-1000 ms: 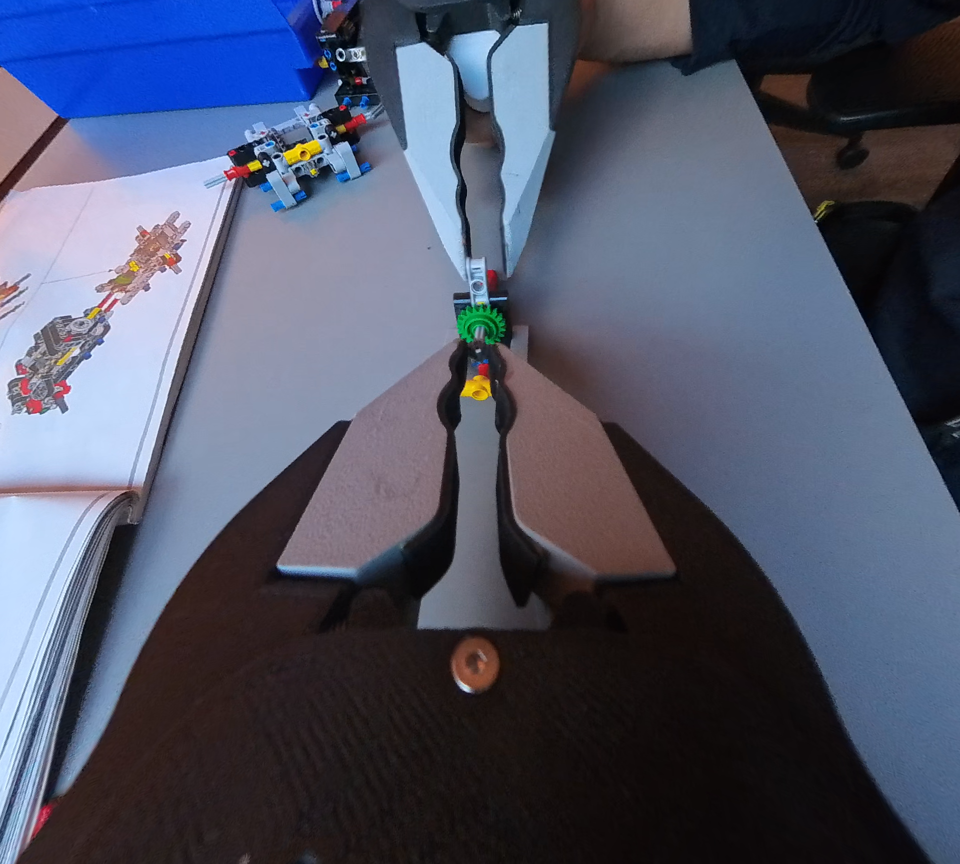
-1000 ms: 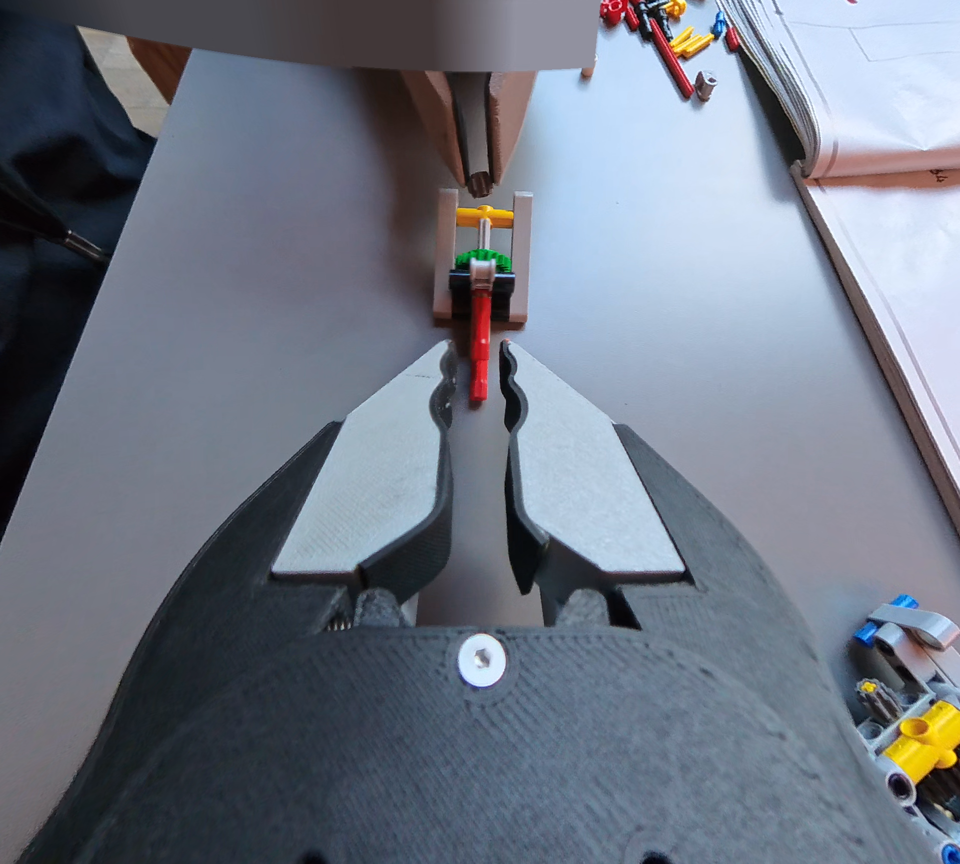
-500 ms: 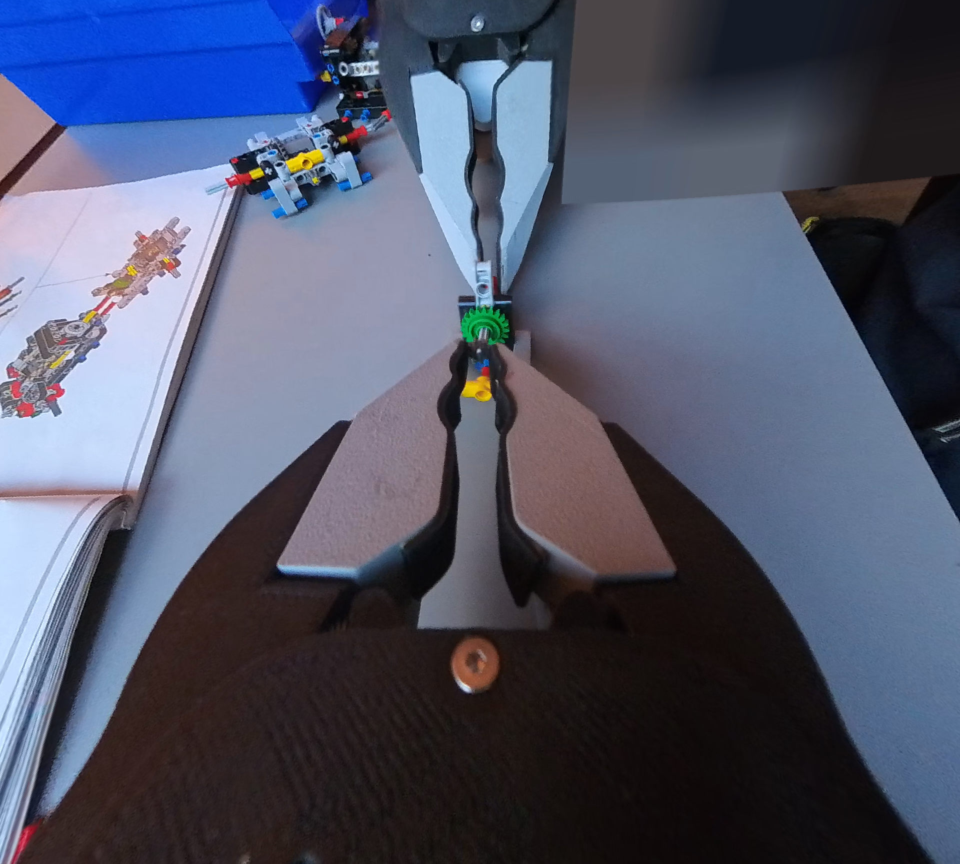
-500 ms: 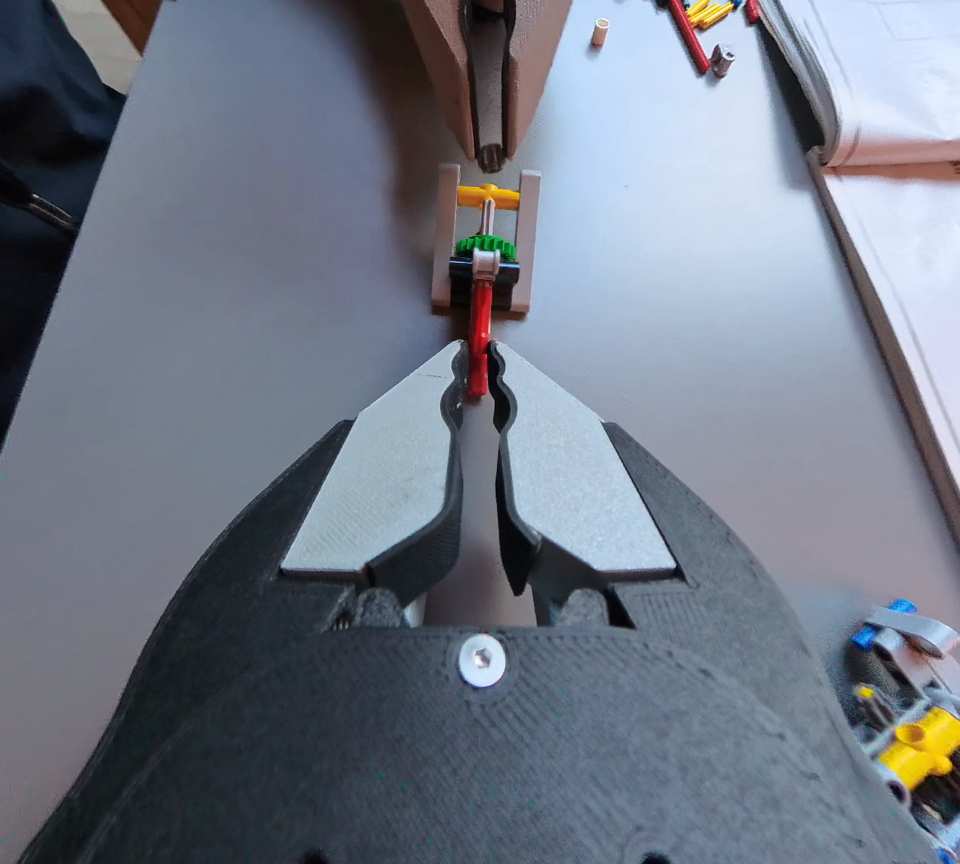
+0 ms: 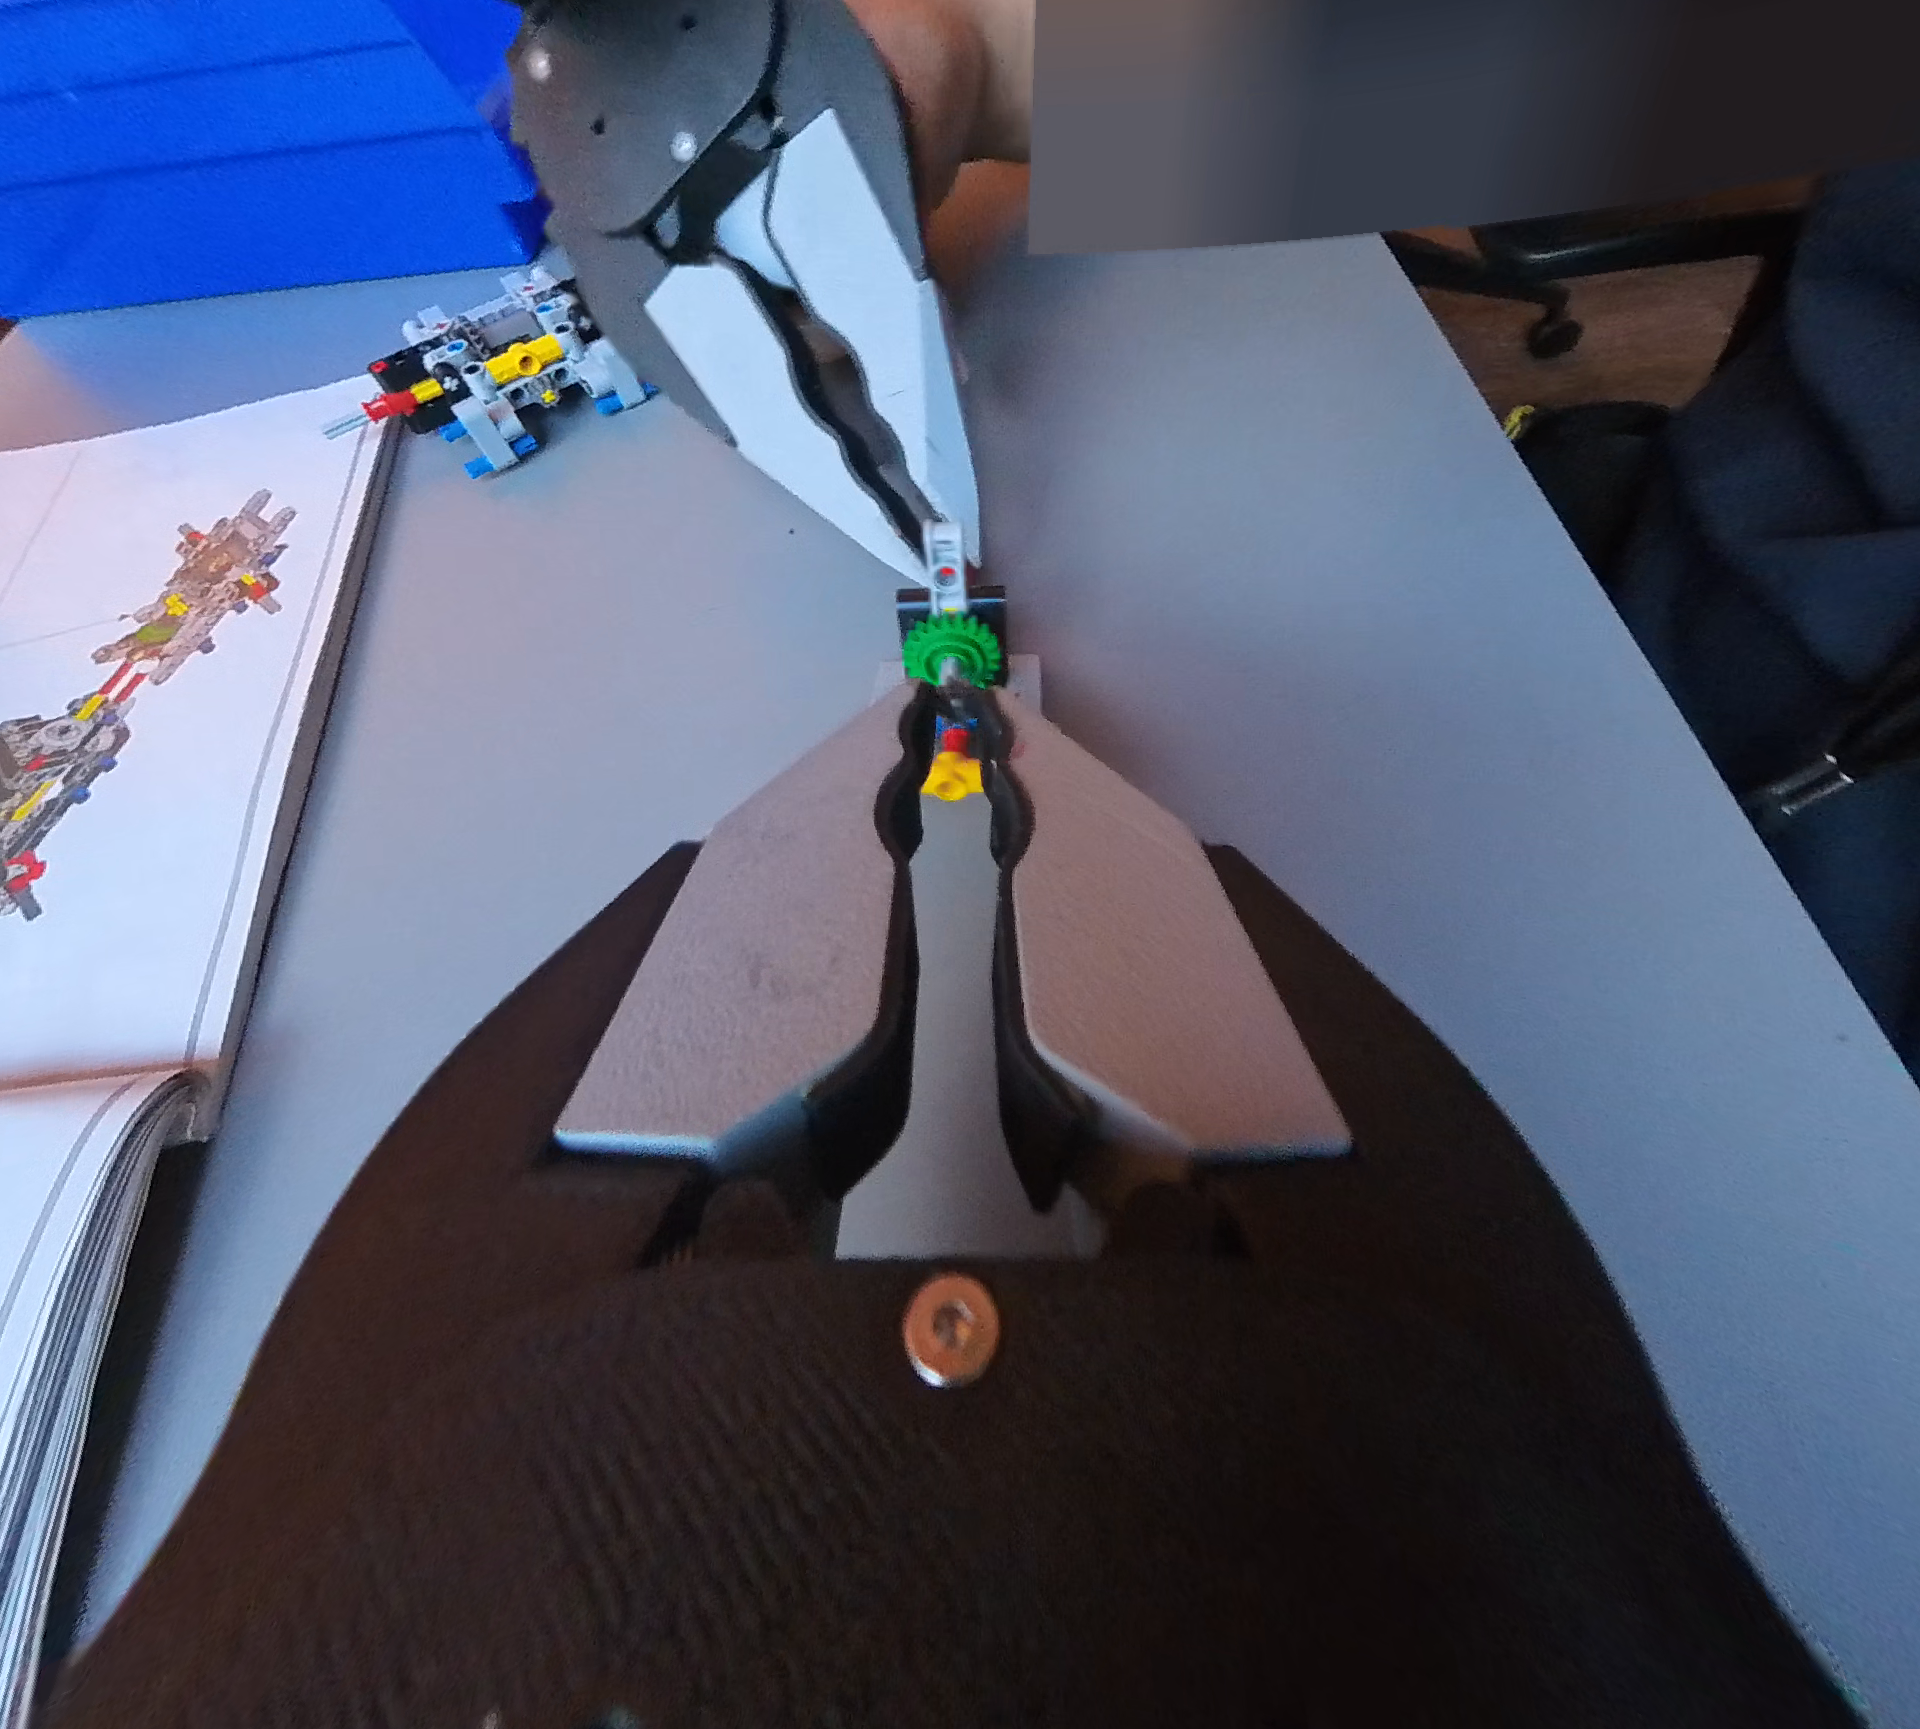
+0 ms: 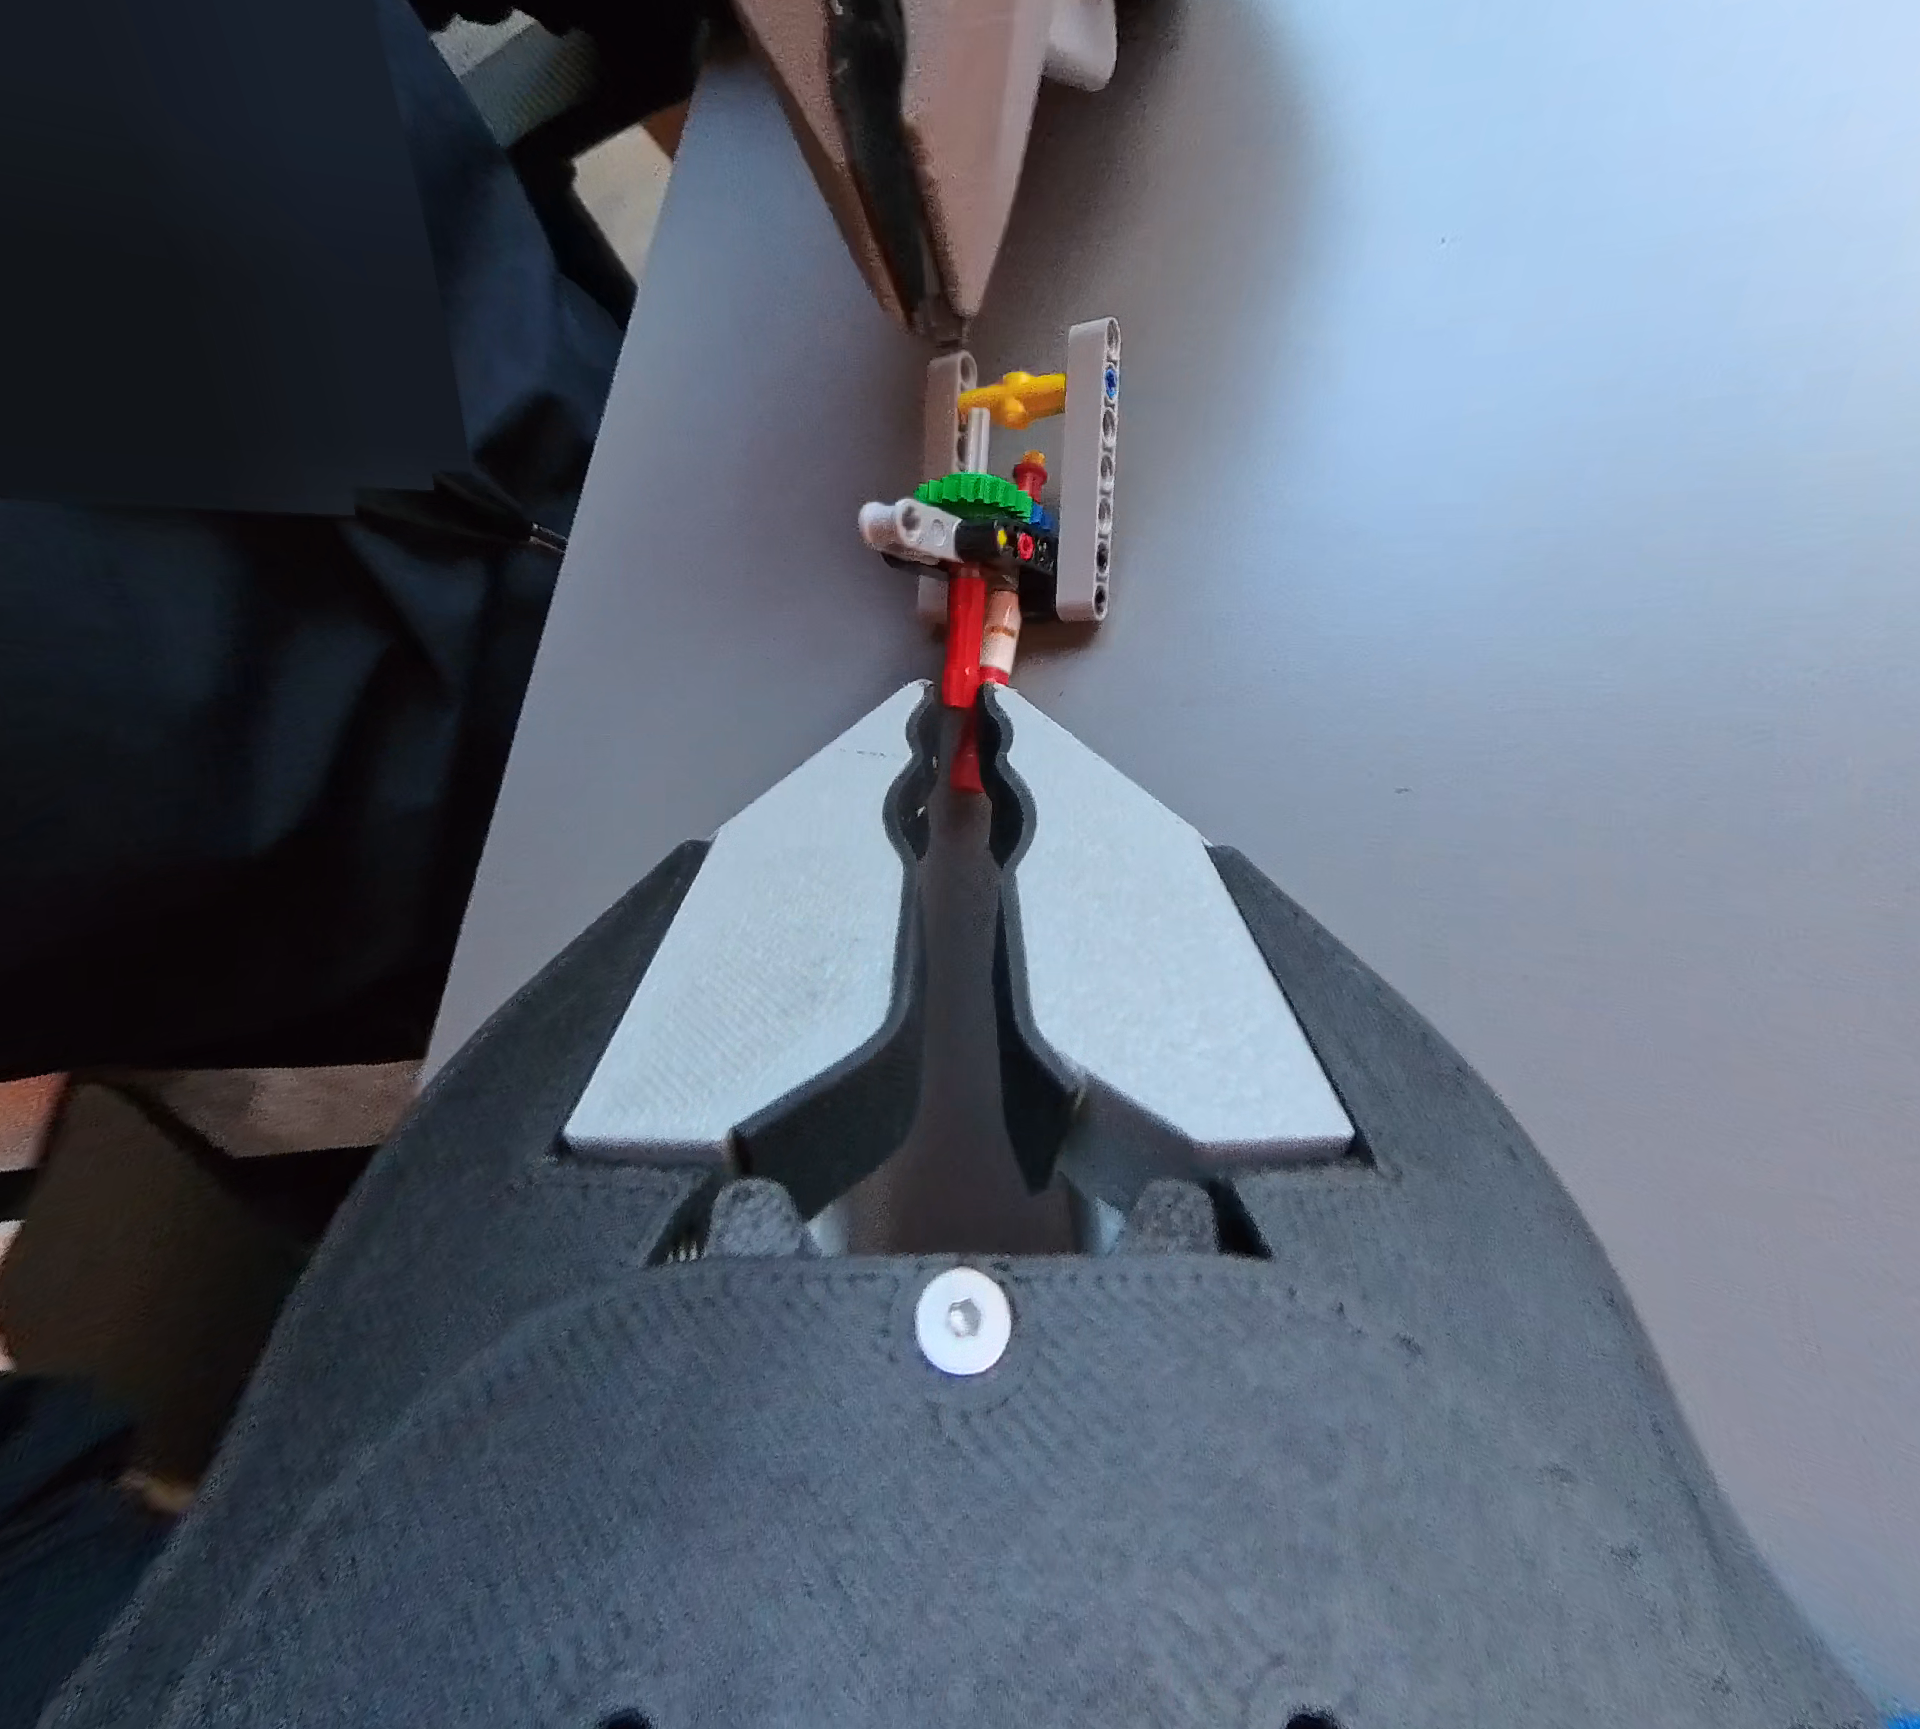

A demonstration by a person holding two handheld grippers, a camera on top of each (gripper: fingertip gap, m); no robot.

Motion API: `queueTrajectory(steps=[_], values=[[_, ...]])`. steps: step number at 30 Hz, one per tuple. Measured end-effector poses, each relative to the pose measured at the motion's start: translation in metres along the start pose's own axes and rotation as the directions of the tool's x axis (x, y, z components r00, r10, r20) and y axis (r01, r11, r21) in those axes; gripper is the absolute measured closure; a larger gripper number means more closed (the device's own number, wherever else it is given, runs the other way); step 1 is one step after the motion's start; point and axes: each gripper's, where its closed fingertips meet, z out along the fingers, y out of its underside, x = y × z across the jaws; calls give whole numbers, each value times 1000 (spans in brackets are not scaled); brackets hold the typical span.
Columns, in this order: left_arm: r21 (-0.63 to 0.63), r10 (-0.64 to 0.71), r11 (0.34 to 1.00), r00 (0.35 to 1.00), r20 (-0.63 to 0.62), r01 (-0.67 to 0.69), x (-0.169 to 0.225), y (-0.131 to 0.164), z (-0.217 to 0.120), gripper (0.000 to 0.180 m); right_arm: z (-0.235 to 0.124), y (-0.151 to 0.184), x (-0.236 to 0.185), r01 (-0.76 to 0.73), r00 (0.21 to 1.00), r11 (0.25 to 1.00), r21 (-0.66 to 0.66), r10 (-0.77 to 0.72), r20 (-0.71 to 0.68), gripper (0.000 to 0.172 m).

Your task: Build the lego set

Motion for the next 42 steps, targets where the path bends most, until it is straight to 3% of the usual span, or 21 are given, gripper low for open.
queueTrajectory(steps=[3, 9, 13, 16, 19, 27, 35, 42], values=[[-16, 25, 1000, 1000, -7, -25, 3, 2, 2, 176, 0, 1, -1, -56, 998, 998, -1, 56, 37, 168], [-18, 23, 1000, 1000, 0, -23, 2, 2, 2, 176, -5, -3, 1, 16, 999, 999, 39, -15, -43, 153], [-14, 14, 1000, 1000, 9, -14, 0, 2, 0, 176, -8, 0, 5, 137, 969, 990, 20, -130, -208, 146], [-13, 8, 1000, 1000, 12, -8, -1, 2, 0, 177, -15, -5, 11, 238, 907, 971, 6, -220, -360, 152], [-13, 5, 1000, 1000, 13, -4, -1, 2, 0, 177, -18, -12, 10, 317, 854, 948, -20, -295, -429, 156], [-9, -2, 1000, 1000, 13, 2, -2, 2, 0, 177, -10, -7, 14, 389, 765, 909, -151, -411, -497, 156], [-27, 14, 1000, 1000, 14, -13, -1, 4, 2, 176, -3, 0, 13, 376, 788, 911, -170, -411, -457, 167], [-34, 18, 999, 1000, 13, -18, 0, 5, 3, 176, -2, 1, 11, 362, 813, 920, -152, -391, -431, 168]])
